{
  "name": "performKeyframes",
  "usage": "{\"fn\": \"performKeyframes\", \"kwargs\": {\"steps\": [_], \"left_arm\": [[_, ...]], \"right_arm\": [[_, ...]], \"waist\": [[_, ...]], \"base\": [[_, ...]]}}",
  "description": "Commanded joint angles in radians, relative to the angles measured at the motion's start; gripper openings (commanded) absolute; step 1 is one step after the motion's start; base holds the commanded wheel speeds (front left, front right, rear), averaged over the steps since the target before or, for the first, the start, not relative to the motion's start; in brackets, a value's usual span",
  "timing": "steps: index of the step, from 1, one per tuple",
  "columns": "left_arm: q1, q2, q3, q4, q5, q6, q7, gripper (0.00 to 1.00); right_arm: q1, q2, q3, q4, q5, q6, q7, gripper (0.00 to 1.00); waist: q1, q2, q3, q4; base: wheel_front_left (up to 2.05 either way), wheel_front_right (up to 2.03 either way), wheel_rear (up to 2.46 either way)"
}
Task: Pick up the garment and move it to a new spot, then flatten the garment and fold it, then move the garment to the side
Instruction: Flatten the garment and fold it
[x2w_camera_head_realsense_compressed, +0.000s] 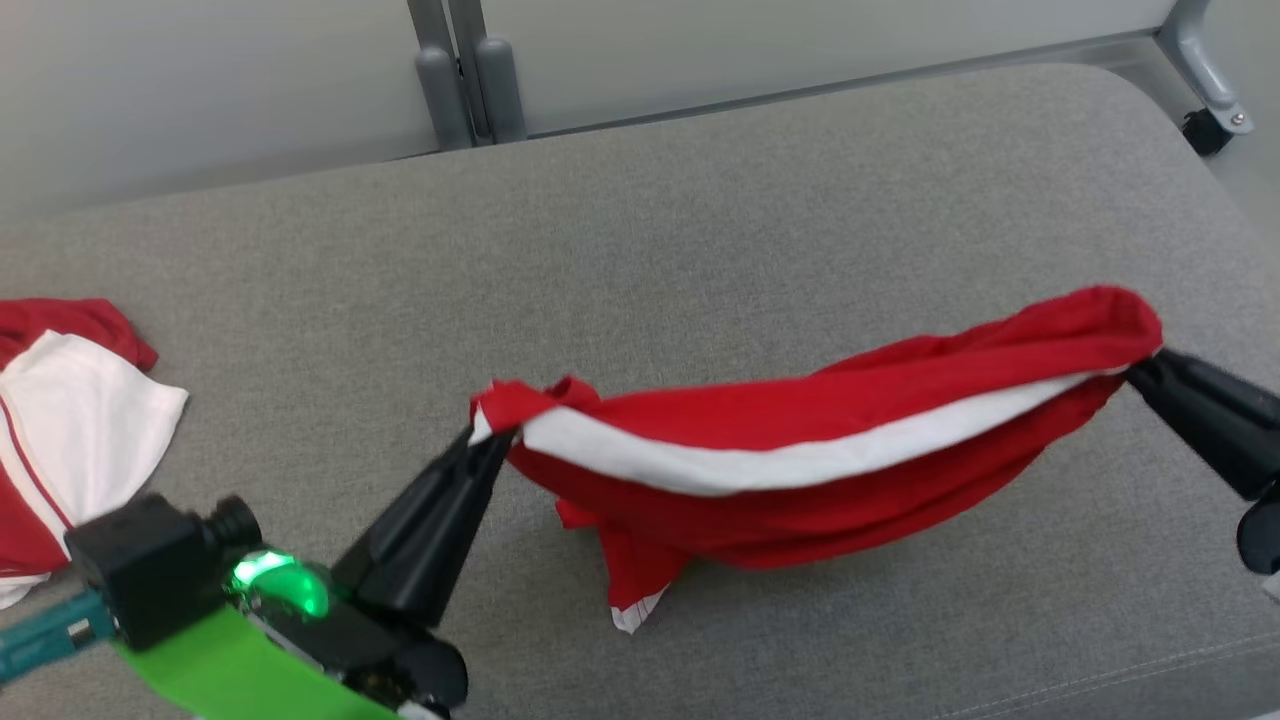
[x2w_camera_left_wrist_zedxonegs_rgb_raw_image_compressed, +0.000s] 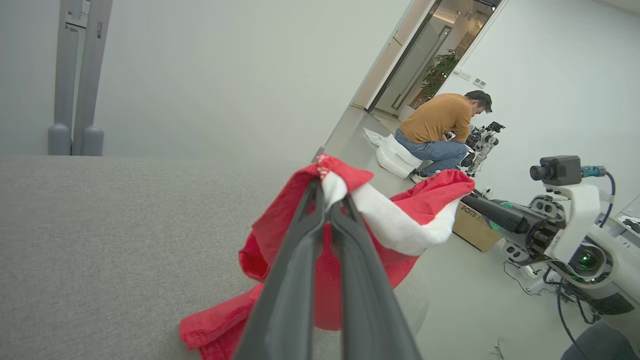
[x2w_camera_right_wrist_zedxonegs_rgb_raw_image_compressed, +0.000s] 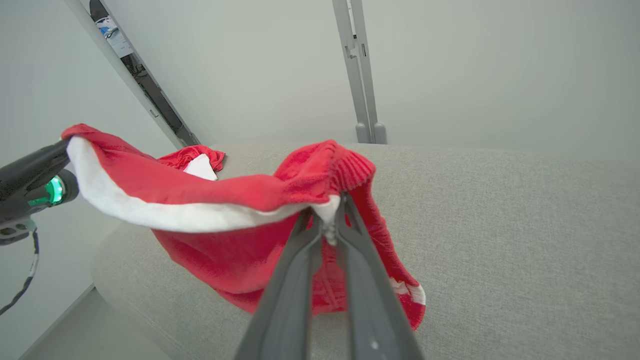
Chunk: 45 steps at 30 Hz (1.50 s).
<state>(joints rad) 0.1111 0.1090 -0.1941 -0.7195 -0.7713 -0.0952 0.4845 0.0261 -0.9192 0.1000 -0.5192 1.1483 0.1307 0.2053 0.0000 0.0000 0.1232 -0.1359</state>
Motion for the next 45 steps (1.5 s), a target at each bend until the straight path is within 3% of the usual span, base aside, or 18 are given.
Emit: {"fn": "performKeyframes", "kwargs": {"steps": [1,6,9,11,13,17,19,22,26,31,37,40,45], "left_arm": [[-0.077,0.008,0.015,0.005,0.007,0.009,0.018,0.0],[-0.479,0.017,0.075,0.176,0.0,0.062,0.113,0.0],[-0.742,0.005,0.072,0.346,-0.004,0.096,0.166,0.0],[-0.936,0.005,0.072,0.48,0.046,0.106,0.159,0.0],[-1.106,-0.013,0.07,0.626,0.084,0.114,0.114,0.0],[-1.403,-0.024,0.085,0.898,0.177,0.113,-0.082,0.0],[-1.515,-0.035,0.084,1.024,0.2,0.094,-0.204,0.0],[-1.582,-0.04,0.072,1.169,0.227,0.052,-0.336,0.0],[-1.532,-0.036,0.046,1.321,0.24,0.001,-0.467,0.0],[-1.293,-0.015,-0.043,1.384,0.228,-0.033,-0.58,0.0],[-0.934,0.043,-0.146,1.28,0.168,-0.037,-0.659,0.0],[-0.783,0.072,-0.152,1.211,0.15,-0.036,-0.683,0.0],[-0.511,0.113,-0.138,1.049,0.126,0.021,-0.689,0.0]], "right_arm": [[-0.054,-0.015,-0.016,-0.002,-0.009,0.0,0.027,0.0],[-0.376,0.0,0.025,0.053,-0.014,0.0,0.139,0.0],[-0.648,0.046,0.083,0.138,-0.079,0.0,0.192,0.0],[-0.838,0.127,0.131,0.239,-0.123,0.0,0.205,0.0],[-1.026,0.191,0.17,0.354,-0.204,0.0,0.196,0.0],[-1.323,0.358,0.17,0.644,-0.353,0.0,0.075,0.0],[-1.441,0.428,0.165,0.78,-0.423,0.0,-0.011,0.0],[-1.511,0.482,0.202,0.909,-0.496,-0.001,-0.136,0.0],[-1.458,0.476,0.354,0.984,-0.477,0.0,-0.25,0.0],[-1.263,0.333,0.631,0.945,-0.394,-0.001,-0.362,0.0],[-1.018,0.153,0.841,0.844,-0.292,-0.001,-0.459,0.0],[-0.92,0.1,0.887,0.795,-0.293,-0.001,-0.47,0.0],[-0.694,0.066,0.822,0.678,-0.344,-0.001,-0.47,0.0]], "waist": [[0.0,0.0,0.094,0.001],[0.0,0.0,0.247,0.037],[0.0,0.0,0.34,0.062],[0.0,0.0,0.394,0.081],[0.0,0.0,0.439,0.102],[0.0,0.0,0.496,0.118],[0.0,0.0,0.523,0.124],[0.0,0.0,0.541,0.126],[0.0,0.0,0.542,0.121],[0.0,0.0,0.49,0.116],[0.0,0.0,0.392,0.127],[0.0,0.0,0.329,0.132],[0.0,0.0,0.215,0.138]], "base": [[0.0,0.0,0.0],[0.0,0.0,0.0],[0.0,0.0,0.0],[0.0,0.0,0.0],[0.0,0.0,0.0],[0.0,0.0,0.0],[0.0,0.0,0.0],[0.0,0.0,0.0],[0.0,0.0,0.0],[0.0,0.0,0.0],[0.0,0.0,0.0],[0.0,0.0,0.0],[0.0,0.0,0.0]]}}
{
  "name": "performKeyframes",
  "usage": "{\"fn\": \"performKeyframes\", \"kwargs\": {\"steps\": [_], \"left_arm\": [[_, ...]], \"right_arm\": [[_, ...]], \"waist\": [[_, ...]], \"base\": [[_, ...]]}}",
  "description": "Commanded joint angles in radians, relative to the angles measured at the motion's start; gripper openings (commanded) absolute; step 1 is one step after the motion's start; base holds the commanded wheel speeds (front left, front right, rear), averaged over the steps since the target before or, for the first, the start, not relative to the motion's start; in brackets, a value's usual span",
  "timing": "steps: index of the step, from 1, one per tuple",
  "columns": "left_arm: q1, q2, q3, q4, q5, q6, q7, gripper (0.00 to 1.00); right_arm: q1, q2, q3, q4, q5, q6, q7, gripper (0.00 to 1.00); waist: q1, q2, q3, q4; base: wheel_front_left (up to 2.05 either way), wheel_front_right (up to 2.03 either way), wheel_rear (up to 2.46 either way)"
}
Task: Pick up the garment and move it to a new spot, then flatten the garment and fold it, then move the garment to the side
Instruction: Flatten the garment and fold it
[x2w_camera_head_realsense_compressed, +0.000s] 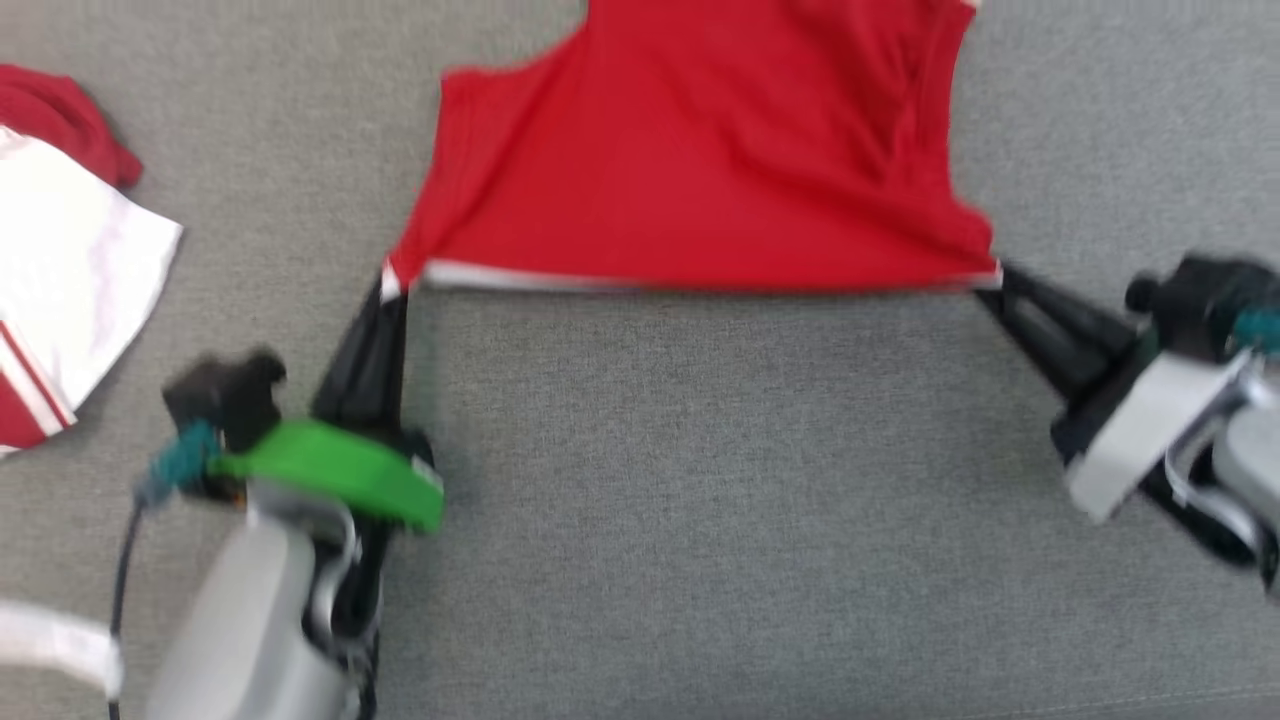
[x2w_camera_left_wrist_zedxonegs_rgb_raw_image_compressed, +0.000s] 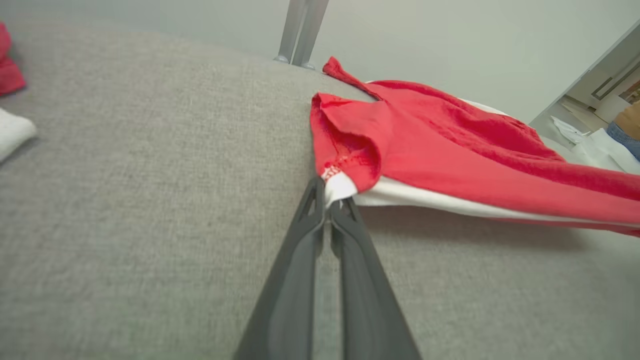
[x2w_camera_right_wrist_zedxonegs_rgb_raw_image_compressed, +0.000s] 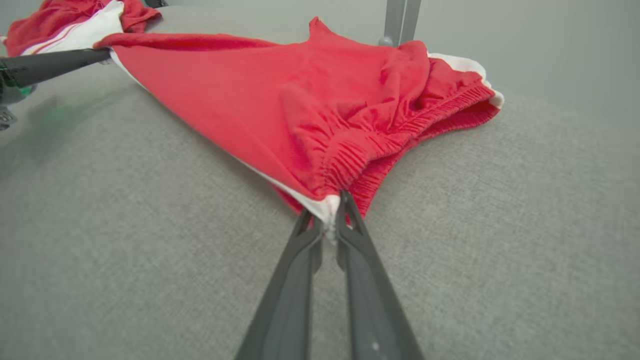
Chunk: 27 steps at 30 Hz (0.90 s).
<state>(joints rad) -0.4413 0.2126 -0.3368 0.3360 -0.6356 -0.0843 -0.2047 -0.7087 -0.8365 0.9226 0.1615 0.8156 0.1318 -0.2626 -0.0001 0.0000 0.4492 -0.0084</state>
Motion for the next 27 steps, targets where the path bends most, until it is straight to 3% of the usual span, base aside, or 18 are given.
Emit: {"fn": "performKeyframes", "kwargs": {"steps": [1,10,14,18,27], "left_arm": [[0.095,0.011,0.009,-0.044,-0.025,0.021,0.006,0.0],[0.64,0.023,0.082,-0.408,-0.156,0.169,0.033,0.0],[0.773,0.011,0.087,-0.528,-0.195,0.2,0.04,0.0],[0.774,0.034,0.086,-0.595,-0.18,0.222,0.071,0.0],[0.498,0.162,0.087,-0.682,-0.101,0.244,0.261,0.0]], "right_arm": [[0.088,-0.019,-0.018,-0.019,-0.02,-0.002,-0.003,0.0],[0.576,-0.059,-0.156,-0.159,-0.135,-0.003,-0.003,0.0],[0.697,-0.058,-0.201,-0.21,-0.156,-0.003,-0.003,0.0],[0.722,-0.021,-0.231,-0.241,-0.164,-0.003,0.0,0.0],[0.612,0.074,-0.215,-0.348,-0.01,-0.002,0.065,0.0]], "waist": [[0.0001,0.0,-0.13,0.011],[0.0001,0.0,-0.207,0.017],[0.0001,0.0,-0.195,0.009],[0.0001,0.0,-0.182,-0.007],[0.0001,0.0,-0.138,-0.064]], "base": [[0.0,0.0,0.0],[0.0,0.0,0.0],[0.0,0.0,0.0],[0.0,0.0,0.0],[0.0,0.0,0.0]]}}
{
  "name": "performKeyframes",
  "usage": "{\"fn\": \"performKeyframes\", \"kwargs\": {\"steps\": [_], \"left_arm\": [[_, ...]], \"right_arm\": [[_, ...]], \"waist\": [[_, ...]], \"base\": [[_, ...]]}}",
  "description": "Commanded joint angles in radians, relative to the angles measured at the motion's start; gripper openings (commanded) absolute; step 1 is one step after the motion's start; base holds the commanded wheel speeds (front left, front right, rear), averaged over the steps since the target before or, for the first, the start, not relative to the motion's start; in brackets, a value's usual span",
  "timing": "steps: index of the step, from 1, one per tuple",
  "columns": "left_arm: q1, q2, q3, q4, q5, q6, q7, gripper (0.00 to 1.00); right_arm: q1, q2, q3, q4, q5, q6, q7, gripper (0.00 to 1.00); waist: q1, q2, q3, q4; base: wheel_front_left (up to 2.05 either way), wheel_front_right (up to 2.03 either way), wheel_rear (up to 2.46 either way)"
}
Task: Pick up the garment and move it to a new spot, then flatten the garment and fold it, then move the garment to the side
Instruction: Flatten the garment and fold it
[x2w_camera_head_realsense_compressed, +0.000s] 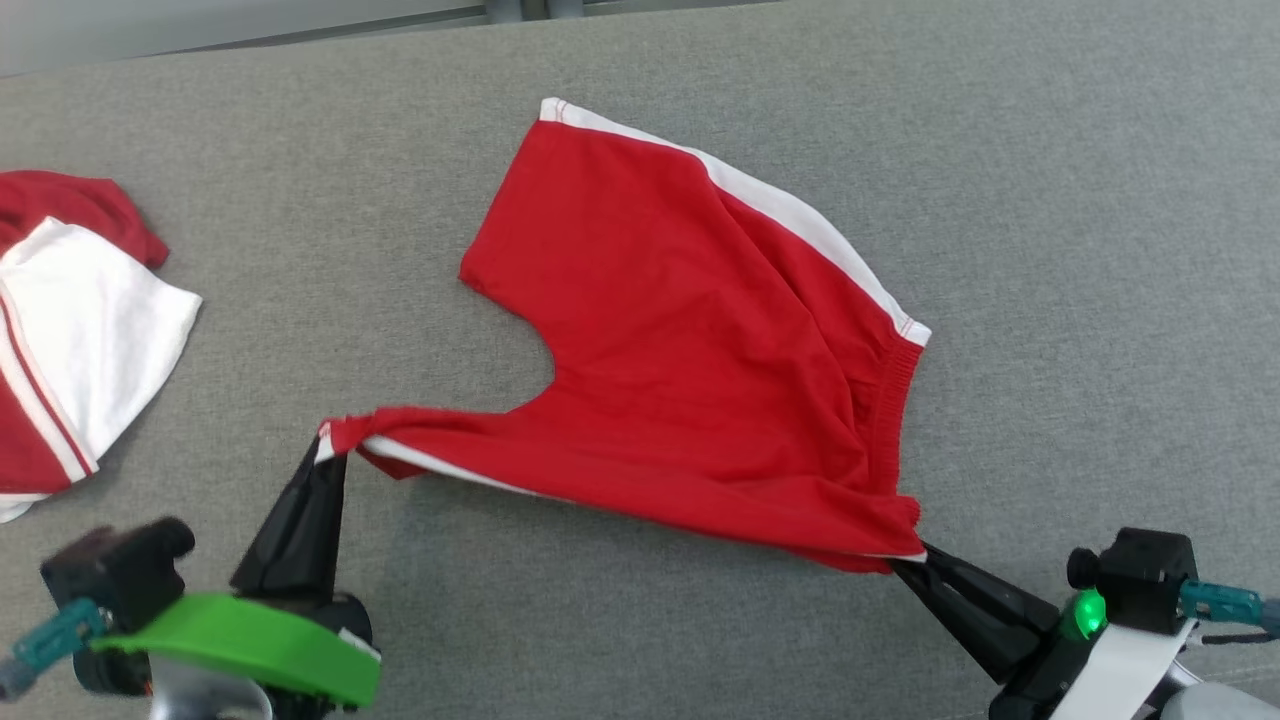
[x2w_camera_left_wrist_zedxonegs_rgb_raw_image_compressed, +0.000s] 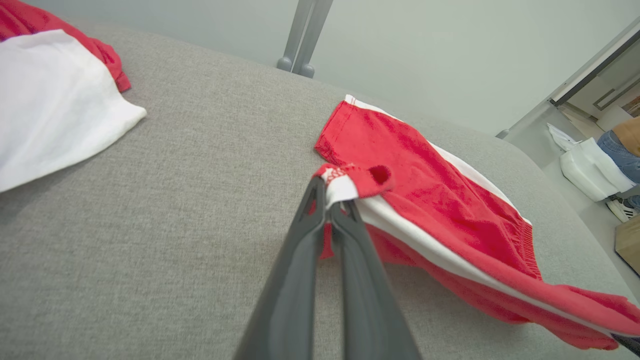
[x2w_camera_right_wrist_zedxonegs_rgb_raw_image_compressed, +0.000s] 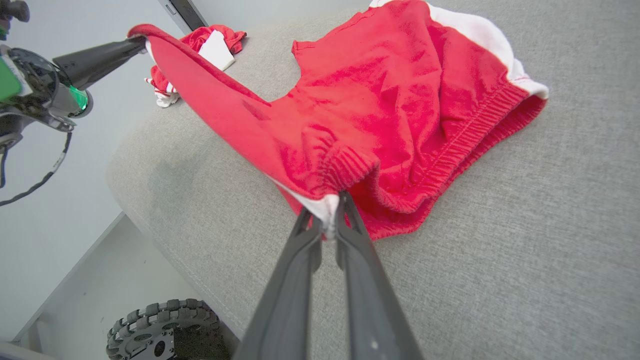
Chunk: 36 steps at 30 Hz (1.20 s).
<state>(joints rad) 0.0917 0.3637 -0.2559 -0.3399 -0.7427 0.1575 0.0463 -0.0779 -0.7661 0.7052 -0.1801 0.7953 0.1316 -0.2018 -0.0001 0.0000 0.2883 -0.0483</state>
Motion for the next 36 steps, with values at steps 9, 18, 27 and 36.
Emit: {"fn": "performKeyframes", "kwargs": {"steps": [9,18,27,36], "left_arm": [[-0.444,0.121,-0.039,-0.007,0.015,-0.017,0.33,0.0],[-0.867,0.086,-0.131,0.24,-0.021,-0.064,0.597,0.0],[-1.097,0.066,-0.197,0.503,0.047,-0.092,0.669,0.0],[-1.165,0.098,-0.206,0.666,0.099,-0.072,0.672,0.0]], "right_arm": [[-0.22,0.065,0.048,-0.024,0.22,-0.001,0.049,0.0],[-0.44,0.157,0.089,0.11,0.392,-0.001,0.059,0.0],[-0.554,0.181,0.145,0.156,0.476,-0.001,0.005,0.0],[-0.603,0.202,0.202,0.214,0.534,-0.001,-0.034,0.13]], "waist": [[0.0001,0.0,0.125,-0.112],[0.0001,0.0,0.237,-0.188],[0.0001,0.0,0.291,-0.236],[0.0001,0.0,0.303,-0.261]], "base": [[0.0,0.0,0.0],[0.0,0.0,0.0],[0.0,0.0,0.0],[0.0,0.0,0.0]]}}
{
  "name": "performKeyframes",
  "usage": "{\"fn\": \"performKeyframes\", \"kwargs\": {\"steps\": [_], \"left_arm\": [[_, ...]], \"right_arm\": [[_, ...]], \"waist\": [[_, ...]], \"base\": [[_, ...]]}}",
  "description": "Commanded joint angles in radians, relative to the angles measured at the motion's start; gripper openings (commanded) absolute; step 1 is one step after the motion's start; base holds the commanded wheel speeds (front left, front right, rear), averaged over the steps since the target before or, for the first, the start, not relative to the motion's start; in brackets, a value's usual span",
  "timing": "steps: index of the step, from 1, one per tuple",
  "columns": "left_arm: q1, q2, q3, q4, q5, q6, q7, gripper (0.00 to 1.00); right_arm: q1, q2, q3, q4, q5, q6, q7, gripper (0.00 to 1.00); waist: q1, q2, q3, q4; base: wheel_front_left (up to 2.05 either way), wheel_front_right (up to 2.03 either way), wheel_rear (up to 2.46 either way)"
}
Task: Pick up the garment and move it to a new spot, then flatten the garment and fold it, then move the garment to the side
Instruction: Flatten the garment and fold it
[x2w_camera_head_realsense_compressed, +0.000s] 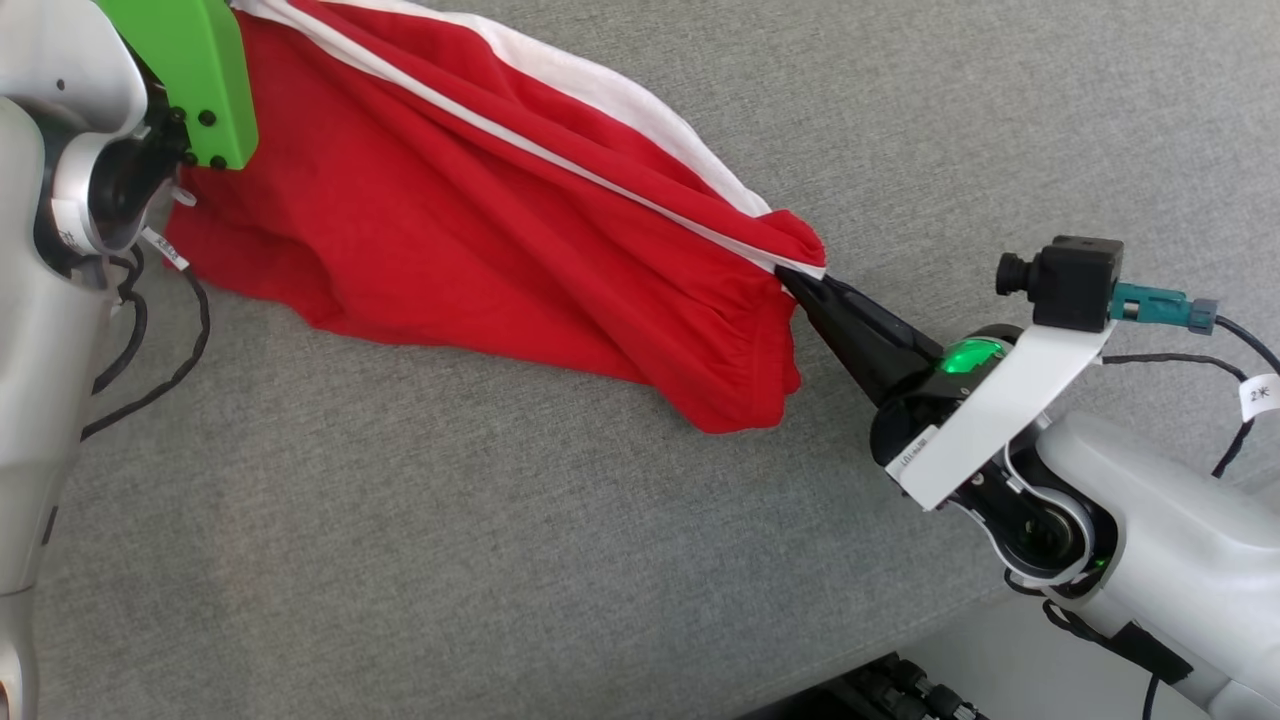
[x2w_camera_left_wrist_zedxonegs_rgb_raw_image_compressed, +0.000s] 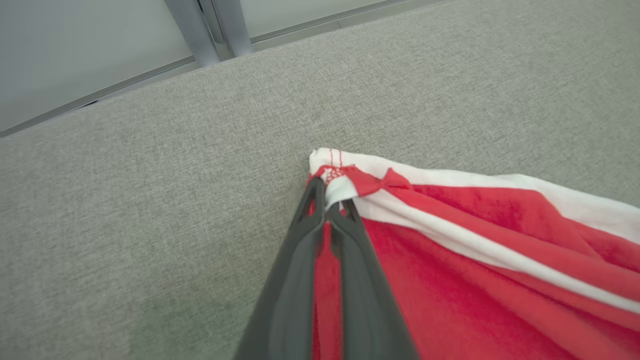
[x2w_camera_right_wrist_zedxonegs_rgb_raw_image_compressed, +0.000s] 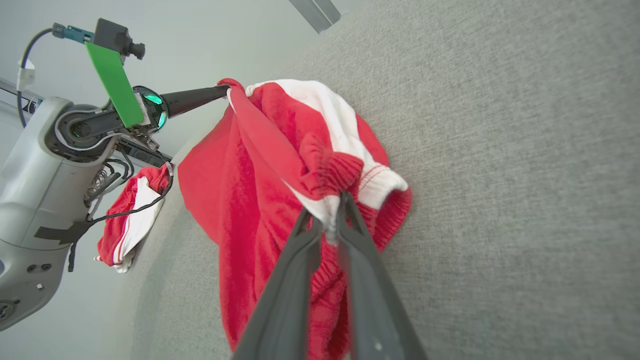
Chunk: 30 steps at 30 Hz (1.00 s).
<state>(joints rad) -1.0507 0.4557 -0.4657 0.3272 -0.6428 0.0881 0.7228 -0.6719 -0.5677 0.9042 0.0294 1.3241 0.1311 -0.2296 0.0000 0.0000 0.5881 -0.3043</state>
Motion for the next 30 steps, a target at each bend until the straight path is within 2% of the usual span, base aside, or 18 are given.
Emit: {"fn": "performKeyframes", "kwargs": {"steps": [1,3,7,8,9,10,11,16,20,24,27,29,30], "left_arm": [[-0.024,0.004,0.004,0.008,-0.004,-0.002,-0.006,0.0],[-0.025,0.001,0.003,0.025,-0.004,-0.001,-0.01,0.0],[-0.025,-0.008,-0.001,0.048,-0.006,0.0,-0.019,0.0],[-0.024,-0.011,0.0,0.051,-0.006,0.001,-0.027,0.11],[-0.02,-0.016,0.002,0.051,-0.016,-0.007,-0.036,0.45],[-0.014,-0.022,0.006,0.049,-0.022,-0.01,-0.045,0.95],[-0.003,-0.031,0.01,0.046,-0.033,-0.02,-0.056,1.0],[0.054,-0.045,0.035,-0.014,-0.071,-0.028,-0.114,1.0],[0.129,0.013,0.023,-0.081,-0.013,-0.011,-0.162,1.0],[0.238,0.025,0.031,-0.129,-0.029,0.02,-0.179,1.0],[0.297,0.041,0.013,-0.143,-0.038,0.027,-0.145,1.0],[0.31,0.069,-0.026,-0.144,0.01,0.027,-0.125,1.0],[0.318,0.059,-0.032,-0.139,0.001,0.034,-0.113,1.0]], "right_arm": [[-0.013,0.005,0.005,0.011,0.006,-0.001,-0.01,0.27],[-0.024,0.012,0.009,0.02,-0.003,-0.001,-0.02,1.0],[-0.039,0.016,0.017,0.031,-0.019,-0.001,-0.03,1.0],[-0.039,0.015,0.019,0.033,-0.021,-0.001,-0.03,1.0],[-0.04,0.01,0.023,0.031,-0.028,-0.001,-0.032,1.0],[-0.04,0.004,0.023,0.029,-0.031,-0.001,-0.034,1.0],[-0.038,-0.006,0.023,0.027,-0.044,-0.001,-0.035,1.0],[0.009,-0.059,-0.018,0.034,-0.166,-0.001,-0.036,1.0],[0.095,-0.074,-0.134,0.048,-0.347,-0.001,-0.036,1.0],[0.219,-0.032,-0.28,0.051,-0.505,-0.001,-0.036,1.0],[0.3,0.001,-0.376,0.058,-0.587,-0.001,-0.036,1.0],[0.342,0.023,-0.416,0.067,-0.637,-0.001,-0.036,1.0],[0.357,0.034,-0.429,0.068,-0.653,-0.001,-0.036,1.0]], "waist": [[0.0,0.0,0.003,-0.006],[0.0,0.0,0.003,-0.007],[0.0,0.0,-0.002,-0.004],[0.0,0.0,-0.004,-0.003],[0.0,0.0,-0.007,-0.001],[0.0,0.0,-0.01,0.001],[0.0,0.0,-0.015,0.004],[0.0,0.0,-0.038,0.01],[0.0,0.0,-0.059,0.011],[0.0,0.0,-0.077,0.013],[0.0,0.0,-0.084,0.012],[0.0,0.0,-0.089,0.013],[0.0,0.0,-0.091,0.013]], "base": [[0.0,0.0,0.0],[0.0,0.0,0.0],[0.0,0.0,0.0],[0.0,0.0,0.0],[0.0,0.0,0.0],[0.0,0.0,0.0],[0.0,0.0,0.0],[0.0,0.0,0.0],[0.0,0.0,0.0],[0.0,0.0,0.0],[0.0,0.0,0.0],[0.0,0.0,0.0],[0.0,0.0,0.0]]}}
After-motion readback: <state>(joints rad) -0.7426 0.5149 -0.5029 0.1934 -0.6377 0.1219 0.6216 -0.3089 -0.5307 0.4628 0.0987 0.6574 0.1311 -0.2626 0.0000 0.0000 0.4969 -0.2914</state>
